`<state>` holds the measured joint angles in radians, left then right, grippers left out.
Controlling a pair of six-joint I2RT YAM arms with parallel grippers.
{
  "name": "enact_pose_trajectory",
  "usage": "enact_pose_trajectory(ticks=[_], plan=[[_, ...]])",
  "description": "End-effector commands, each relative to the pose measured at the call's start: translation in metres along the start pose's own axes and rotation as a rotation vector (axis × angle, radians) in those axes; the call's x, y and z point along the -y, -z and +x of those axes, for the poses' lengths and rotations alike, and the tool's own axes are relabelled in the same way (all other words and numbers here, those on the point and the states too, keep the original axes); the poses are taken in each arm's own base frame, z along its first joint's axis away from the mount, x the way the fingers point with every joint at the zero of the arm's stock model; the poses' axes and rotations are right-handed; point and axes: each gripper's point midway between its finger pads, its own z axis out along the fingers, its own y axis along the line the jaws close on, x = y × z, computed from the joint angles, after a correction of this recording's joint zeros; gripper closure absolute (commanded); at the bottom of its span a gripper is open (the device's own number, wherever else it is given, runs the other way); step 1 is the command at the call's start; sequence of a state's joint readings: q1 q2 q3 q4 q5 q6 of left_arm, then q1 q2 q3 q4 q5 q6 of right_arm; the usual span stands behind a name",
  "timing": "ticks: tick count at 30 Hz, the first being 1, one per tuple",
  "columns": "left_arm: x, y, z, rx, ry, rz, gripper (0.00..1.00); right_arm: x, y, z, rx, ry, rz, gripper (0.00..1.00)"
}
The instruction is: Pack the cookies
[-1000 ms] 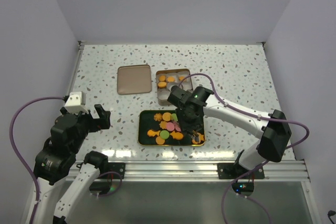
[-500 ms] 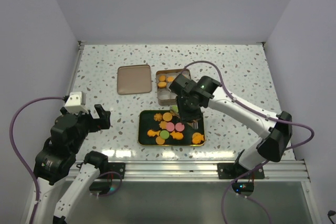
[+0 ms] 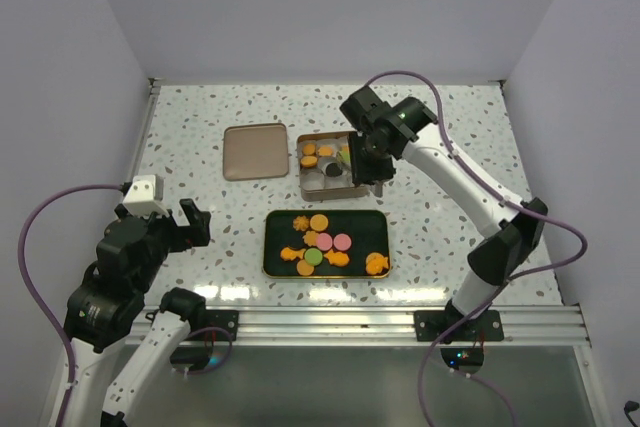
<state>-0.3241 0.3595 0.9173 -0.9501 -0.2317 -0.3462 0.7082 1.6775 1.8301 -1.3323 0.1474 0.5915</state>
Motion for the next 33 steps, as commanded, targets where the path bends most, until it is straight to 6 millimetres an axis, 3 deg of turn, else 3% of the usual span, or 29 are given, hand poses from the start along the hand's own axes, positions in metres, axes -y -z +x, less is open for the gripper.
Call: enact_pose_trajectory(ticks=[1, 8, 17, 33], plan=[[0.003, -0.002, -0.009, 0.041, -0.017, 0.016, 0.0, 0.007, -0.008, -0.019, 0.011, 0.033, 0.027, 0.71], [0.003, -0.002, -0.009, 0.044, -0.015, 0.014, 0.0, 0.018, -0.043, -0.04, -0.037, 0.003, 0.046, 0.71], [0.004, -0.006, -0.006, 0.023, -0.021, 0.014, 0.0, 0.019, -0.065, -0.052, -0.075, -0.003, 0.031, 0.7], [0.005, -0.006, -0.006, 0.025, -0.025, 0.021, 0.0, 0.029, -0.059, -0.046, -0.075, -0.015, 0.066, 0.53]])
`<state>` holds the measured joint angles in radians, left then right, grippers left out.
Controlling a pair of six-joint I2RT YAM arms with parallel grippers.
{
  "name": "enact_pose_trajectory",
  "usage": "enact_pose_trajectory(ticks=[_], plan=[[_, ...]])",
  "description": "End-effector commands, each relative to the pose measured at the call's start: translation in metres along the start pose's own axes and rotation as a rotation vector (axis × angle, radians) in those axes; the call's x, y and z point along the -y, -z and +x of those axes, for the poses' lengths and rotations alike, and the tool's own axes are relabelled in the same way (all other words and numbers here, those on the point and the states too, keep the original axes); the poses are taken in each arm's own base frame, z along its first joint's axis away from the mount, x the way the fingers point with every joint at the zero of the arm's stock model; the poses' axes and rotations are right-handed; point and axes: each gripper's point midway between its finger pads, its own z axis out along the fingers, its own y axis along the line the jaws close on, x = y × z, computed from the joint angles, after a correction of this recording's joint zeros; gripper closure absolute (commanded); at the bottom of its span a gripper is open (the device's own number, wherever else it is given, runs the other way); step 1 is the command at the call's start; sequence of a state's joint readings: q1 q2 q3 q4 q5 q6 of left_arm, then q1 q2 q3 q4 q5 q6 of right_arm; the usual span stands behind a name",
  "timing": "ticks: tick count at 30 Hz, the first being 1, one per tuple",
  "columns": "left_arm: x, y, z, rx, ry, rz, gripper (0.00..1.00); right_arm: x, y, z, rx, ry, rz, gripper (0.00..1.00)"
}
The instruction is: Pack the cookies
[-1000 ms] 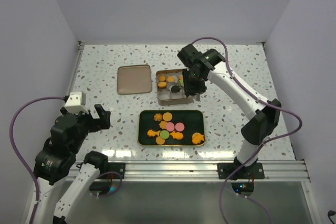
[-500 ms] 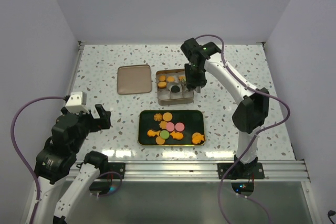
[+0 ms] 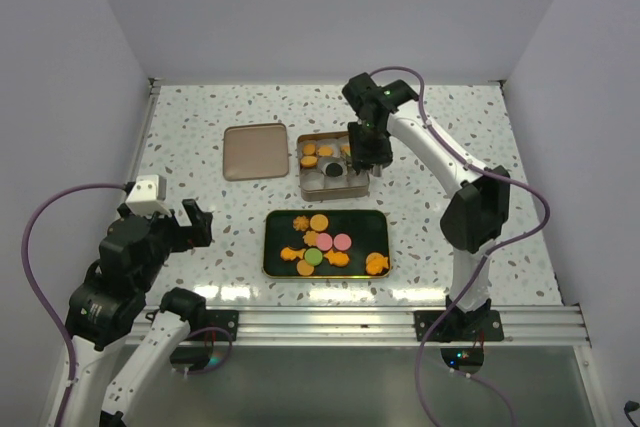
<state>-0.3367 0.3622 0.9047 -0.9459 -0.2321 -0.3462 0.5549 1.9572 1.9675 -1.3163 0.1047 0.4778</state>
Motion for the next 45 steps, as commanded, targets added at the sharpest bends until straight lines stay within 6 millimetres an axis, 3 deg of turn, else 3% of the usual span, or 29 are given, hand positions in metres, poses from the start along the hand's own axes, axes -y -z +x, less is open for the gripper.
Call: enact_pose_trajectory(ticks=[1, 14, 20, 23, 26, 28, 32, 45], plan=[[0.003, -0.003, -0.01, 0.039, -0.018, 0.014, 0.0, 0.006, 0.019, -0.001, 0.048, -0.001, -0.007, 0.53], [0.003, 0.001, -0.012, 0.056, -0.011, 0.019, 0.0, 0.018, 0.06, 0.01, 0.111, -0.021, -0.031, 0.52], [0.003, 0.002, -0.012, 0.057, -0.012, 0.021, 0.0, 0.019, 0.077, 0.038, 0.099, -0.022, -0.103, 0.52], [0.004, 0.001, -0.011, 0.048, -0.016, 0.024, 0.0, 0.008, 0.088, 0.055, 0.108, -0.007, -0.178, 0.52], [0.005, -0.001, -0.011, 0.039, -0.021, 0.025, 0.0, -0.011, 0.089, 0.078, 0.09, 0.035, -0.229, 0.52], [0.005, -0.002, -0.01, 0.036, -0.022, 0.025, 0.0, -0.03, 0.085, 0.1, 0.06, 0.09, -0.242, 0.52], [0.006, -0.004, -0.009, 0.023, -0.024, 0.022, 0.0, -0.048, 0.069, 0.128, 0.011, 0.137, -0.228, 0.52], [0.003, -0.004, -0.009, 0.024, -0.021, 0.008, 0.0, -0.068, 0.041, 0.147, -0.037, 0.189, -0.223, 0.52]])
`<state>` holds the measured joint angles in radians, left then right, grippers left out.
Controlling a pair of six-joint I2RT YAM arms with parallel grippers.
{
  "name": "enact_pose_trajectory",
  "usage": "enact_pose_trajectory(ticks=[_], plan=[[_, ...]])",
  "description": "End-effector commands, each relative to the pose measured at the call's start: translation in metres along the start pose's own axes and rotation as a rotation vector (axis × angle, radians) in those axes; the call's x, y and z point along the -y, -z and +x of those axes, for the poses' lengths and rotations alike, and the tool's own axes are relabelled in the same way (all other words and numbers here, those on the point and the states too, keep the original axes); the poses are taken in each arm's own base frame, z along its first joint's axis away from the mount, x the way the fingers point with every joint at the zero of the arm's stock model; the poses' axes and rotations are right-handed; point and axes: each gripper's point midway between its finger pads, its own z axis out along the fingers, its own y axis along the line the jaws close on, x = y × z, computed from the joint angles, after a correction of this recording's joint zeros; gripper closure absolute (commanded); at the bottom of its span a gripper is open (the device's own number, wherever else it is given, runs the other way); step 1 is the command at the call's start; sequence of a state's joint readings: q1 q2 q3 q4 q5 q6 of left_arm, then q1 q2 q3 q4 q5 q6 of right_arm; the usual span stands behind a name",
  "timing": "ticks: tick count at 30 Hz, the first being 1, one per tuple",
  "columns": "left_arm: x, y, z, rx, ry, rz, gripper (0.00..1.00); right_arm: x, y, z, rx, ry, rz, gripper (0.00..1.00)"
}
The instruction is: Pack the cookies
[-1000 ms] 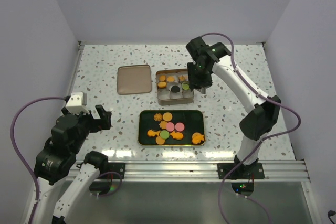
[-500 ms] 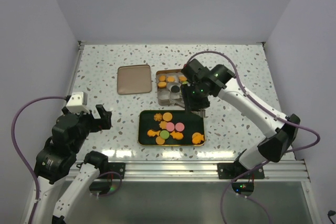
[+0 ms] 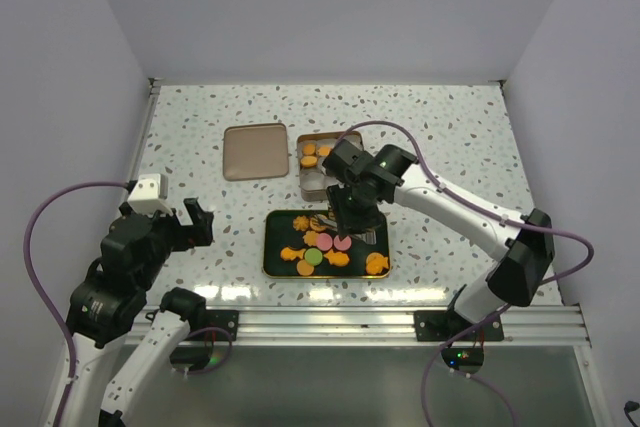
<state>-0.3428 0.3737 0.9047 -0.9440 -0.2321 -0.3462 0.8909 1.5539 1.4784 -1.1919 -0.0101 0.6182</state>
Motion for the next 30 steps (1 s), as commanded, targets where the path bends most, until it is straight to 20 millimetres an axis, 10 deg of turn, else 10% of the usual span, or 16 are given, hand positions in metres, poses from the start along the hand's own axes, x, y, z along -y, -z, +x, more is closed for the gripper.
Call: enact_pose_trajectory(ticks=[1, 30], plan=[[0.002, -0.002, -0.01, 0.032, -0.015, 0.004, 0.0, -0.011, -0.003, -0.006, 0.02, 0.011, -0.017, 0.52], [0.0, -0.001, -0.011, 0.042, -0.007, -0.004, 0.0, -0.011, -0.027, -0.006, -0.059, 0.09, 0.099, 0.51]])
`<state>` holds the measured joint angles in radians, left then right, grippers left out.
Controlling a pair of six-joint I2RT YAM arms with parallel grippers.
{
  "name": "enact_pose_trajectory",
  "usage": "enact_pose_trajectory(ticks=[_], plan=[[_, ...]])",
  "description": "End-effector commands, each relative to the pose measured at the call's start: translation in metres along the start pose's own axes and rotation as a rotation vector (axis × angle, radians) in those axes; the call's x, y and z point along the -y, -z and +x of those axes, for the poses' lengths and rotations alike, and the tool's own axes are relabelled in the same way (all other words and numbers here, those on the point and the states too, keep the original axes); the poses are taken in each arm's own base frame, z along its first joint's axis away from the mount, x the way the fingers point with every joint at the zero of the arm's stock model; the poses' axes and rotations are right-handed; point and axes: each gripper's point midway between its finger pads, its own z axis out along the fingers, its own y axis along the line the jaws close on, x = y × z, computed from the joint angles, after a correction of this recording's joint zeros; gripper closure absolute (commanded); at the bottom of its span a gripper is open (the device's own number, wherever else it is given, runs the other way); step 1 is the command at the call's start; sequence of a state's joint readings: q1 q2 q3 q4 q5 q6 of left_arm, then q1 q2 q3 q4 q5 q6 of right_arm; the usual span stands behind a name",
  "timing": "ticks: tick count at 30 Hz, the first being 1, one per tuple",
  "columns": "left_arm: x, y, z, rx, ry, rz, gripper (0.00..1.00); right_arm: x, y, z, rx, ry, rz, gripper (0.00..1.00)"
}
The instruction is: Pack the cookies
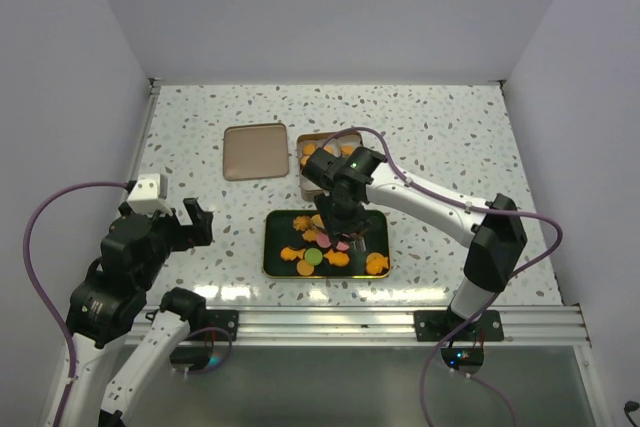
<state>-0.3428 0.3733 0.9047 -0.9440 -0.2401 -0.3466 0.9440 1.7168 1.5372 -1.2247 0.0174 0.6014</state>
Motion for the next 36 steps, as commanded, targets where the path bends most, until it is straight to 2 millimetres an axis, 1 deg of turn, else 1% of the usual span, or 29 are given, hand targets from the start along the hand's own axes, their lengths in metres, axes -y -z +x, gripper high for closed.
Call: enact_pose_trajectory(ticks=[1, 5, 10, 11, 14, 18, 19, 21, 22, 24, 25, 27, 31, 33, 34, 36], plan=[[0.002, -0.001, -0.011, 0.04, -0.008, 0.004, 0.0, 0.001, 0.007, -0.011, 0.042, 0.018, 0.017, 0.52], [0.002, -0.001, -0.011, 0.043, -0.005, 0.005, 0.0, 0.004, 0.003, -0.007, 0.03, 0.016, 0.032, 0.56], [0.001, 0.001, -0.011, 0.049, -0.004, 0.005, 0.0, 0.01, -0.001, -0.002, 0.017, 0.017, 0.054, 0.66], [0.001, 0.001, -0.011, 0.049, -0.005, 0.005, 0.0, 0.01, -0.001, -0.001, 0.017, 0.016, 0.056, 0.67], [0.001, 0.001, -0.012, 0.05, -0.005, 0.005, 0.0, 0.01, 0.008, -0.005, 0.037, 0.012, 0.053, 0.67], [0.001, 0.001, -0.012, 0.05, -0.005, 0.005, 0.0, 0.009, 0.035, -0.016, 0.092, 0.003, 0.054, 0.67], [0.001, 0.001, -0.012, 0.052, -0.004, 0.006, 0.0, 0.009, 0.047, -0.021, 0.115, 0.002, 0.053, 0.67], [0.001, 0.001, -0.011, 0.048, -0.005, 0.006, 0.0, 0.009, 0.058, -0.025, 0.138, -0.001, 0.053, 0.66], [0.001, 0.001, -0.011, 0.048, -0.005, 0.006, 0.0, 0.008, 0.07, -0.03, 0.162, -0.003, 0.049, 0.66], [0.001, 0.0, -0.011, 0.045, -0.006, 0.005, 0.0, 0.008, 0.079, -0.035, 0.184, -0.007, 0.047, 0.66], [0.002, 0.001, -0.011, 0.048, -0.005, 0.008, 0.0, 0.009, 0.088, -0.039, 0.209, -0.009, 0.052, 0.66], [0.002, 0.001, -0.011, 0.046, -0.007, 0.009, 0.0, 0.008, 0.095, -0.046, 0.229, -0.007, 0.056, 0.66], [0.002, 0.001, -0.011, 0.047, -0.008, 0.011, 0.0, 0.008, 0.095, -0.061, 0.248, -0.006, 0.07, 0.65], [0.002, 0.001, -0.011, 0.047, -0.008, 0.011, 0.0, 0.007, 0.088, -0.07, 0.241, -0.003, 0.08, 0.66], [0.002, 0.0, -0.011, 0.047, -0.007, 0.011, 0.0, 0.005, 0.09, -0.075, 0.25, -0.003, 0.074, 0.66], [0.002, -0.001, -0.011, 0.043, -0.01, 0.009, 0.0, 0.006, 0.086, -0.085, 0.248, -0.007, 0.079, 0.66]])
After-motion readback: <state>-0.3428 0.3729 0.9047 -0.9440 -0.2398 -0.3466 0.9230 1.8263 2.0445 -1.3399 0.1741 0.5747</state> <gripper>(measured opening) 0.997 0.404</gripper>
